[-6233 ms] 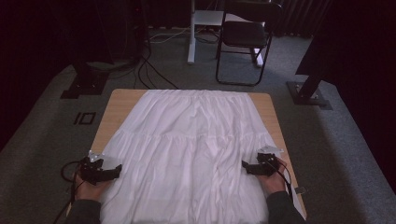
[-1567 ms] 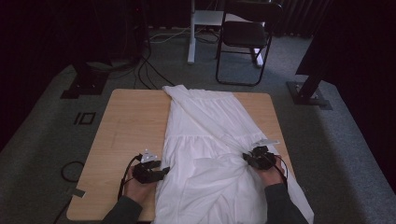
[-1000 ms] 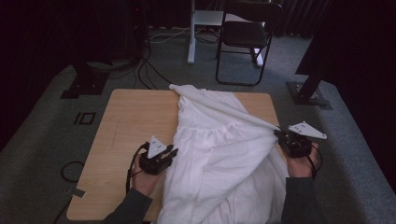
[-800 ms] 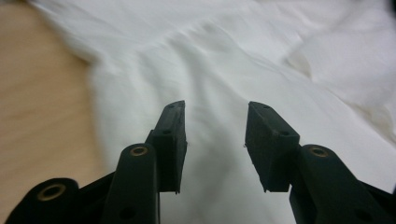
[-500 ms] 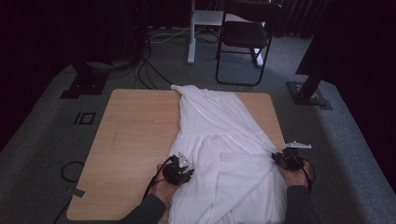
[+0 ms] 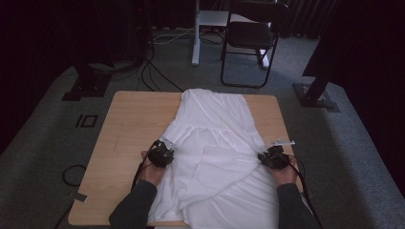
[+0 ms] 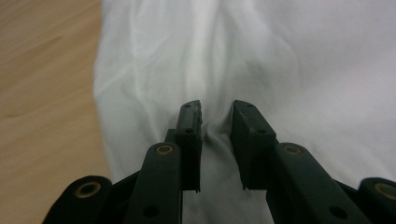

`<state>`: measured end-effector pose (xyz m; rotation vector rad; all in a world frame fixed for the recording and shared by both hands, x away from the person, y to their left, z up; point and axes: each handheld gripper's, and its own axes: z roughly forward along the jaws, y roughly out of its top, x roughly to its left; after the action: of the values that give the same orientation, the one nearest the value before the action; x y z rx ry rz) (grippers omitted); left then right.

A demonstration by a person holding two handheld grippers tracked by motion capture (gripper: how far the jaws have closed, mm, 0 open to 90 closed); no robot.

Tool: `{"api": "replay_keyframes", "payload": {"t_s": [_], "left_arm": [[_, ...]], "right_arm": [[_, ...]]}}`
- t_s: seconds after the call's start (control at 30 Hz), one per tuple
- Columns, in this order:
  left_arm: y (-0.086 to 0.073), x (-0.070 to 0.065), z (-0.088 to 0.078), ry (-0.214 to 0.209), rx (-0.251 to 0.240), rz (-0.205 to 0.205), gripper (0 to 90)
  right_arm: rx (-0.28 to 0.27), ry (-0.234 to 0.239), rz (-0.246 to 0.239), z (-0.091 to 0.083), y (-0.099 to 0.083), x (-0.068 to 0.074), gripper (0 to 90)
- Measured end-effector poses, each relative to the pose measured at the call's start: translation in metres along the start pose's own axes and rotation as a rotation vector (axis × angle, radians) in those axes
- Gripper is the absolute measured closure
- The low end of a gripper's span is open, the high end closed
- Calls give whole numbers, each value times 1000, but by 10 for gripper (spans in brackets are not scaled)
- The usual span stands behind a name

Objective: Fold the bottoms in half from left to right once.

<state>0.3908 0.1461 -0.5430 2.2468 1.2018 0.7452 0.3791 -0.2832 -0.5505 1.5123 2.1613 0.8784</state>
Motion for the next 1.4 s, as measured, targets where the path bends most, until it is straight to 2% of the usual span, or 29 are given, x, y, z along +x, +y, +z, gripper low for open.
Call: {"api": "replay_keyframes", "payload": {"t_s": [0.1,0.13,0.17,0.23,0.33,0.37,0.43,0.5,0.53,0.57,0.6,0.73,0.77,0.83,0.87,0.9,1.0,1.1,1.13,1.2,1.23,1.3,1.4], "left_arm": [[9,13,11,78,24,11,736],[9,13,11,78,24,11,739],[13,18,16,110,34,13,739],[18,23,21,124,45,6,742],[21,26,23,116,53,-11,742],[20,26,21,69,38,-16,742],[17,29,16,-9,22,-39,653],[13,34,8,-24,-3,-80,608],[13,34,8,-24,-3,-80,593],[9,40,1,-59,-36,-132,593],[7,41,-3,-67,-43,-141,568],[-2,39,-18,-97,-87,-151,533],[-4,38,-21,-101,-94,-153,525],[-10,36,-28,-118,-109,-160,518],[-13,34,-30,-125,-115,-158,507],[-15,32,-33,-127,-121,-158,507],[-22,27,-39,-141,-132,-153,500],[-29,22,-42,-154,-140,-150,495],[-31,21,-43,-156,-134,-145,492],[-36,17,-45,-165,-132,-141,488],[-39,15,-46,-175,-134,-143,488],[-45,12,-49,-176,-138,-136,488],[-52,11,-53,-173,-133,-133,488]], "right_arm": [[-13,5,-3,11,11,5,680],[-13,5,-3,11,11,5,680],[-18,7,6,14,14,4,675],[-31,-7,22,23,24,1,661],[-31,-33,29,28,30,-1,644],[-30,-42,30,30,32,-3,630],[-21,-75,70,28,39,-9,566],[-71,-59,92,16,41,-10,504],[-71,-59,92,16,41,-10,504],[-105,-40,93,9,43,-9,472],[-163,-7,67,-3,49,-1,435],[-197,90,-12,-9,64,24,383],[-196,125,-29,-7,67,31,370],[-173,157,-75,2,72,46,353],[-149,175,-116,12,75,59,353],[-149,175,-116,12,75,59,353],[-114,190,-146,28,78,75,359],[-78,214,-148,43,78,83,420],[-63,232,-149,47,78,84,498],[-31,251,-175,48,74,85,709],[-22,248,-185,46,72,85,773],[-44,254,-188,35,66,82,847],[-107,270,-179,4,56,71,880]]}}
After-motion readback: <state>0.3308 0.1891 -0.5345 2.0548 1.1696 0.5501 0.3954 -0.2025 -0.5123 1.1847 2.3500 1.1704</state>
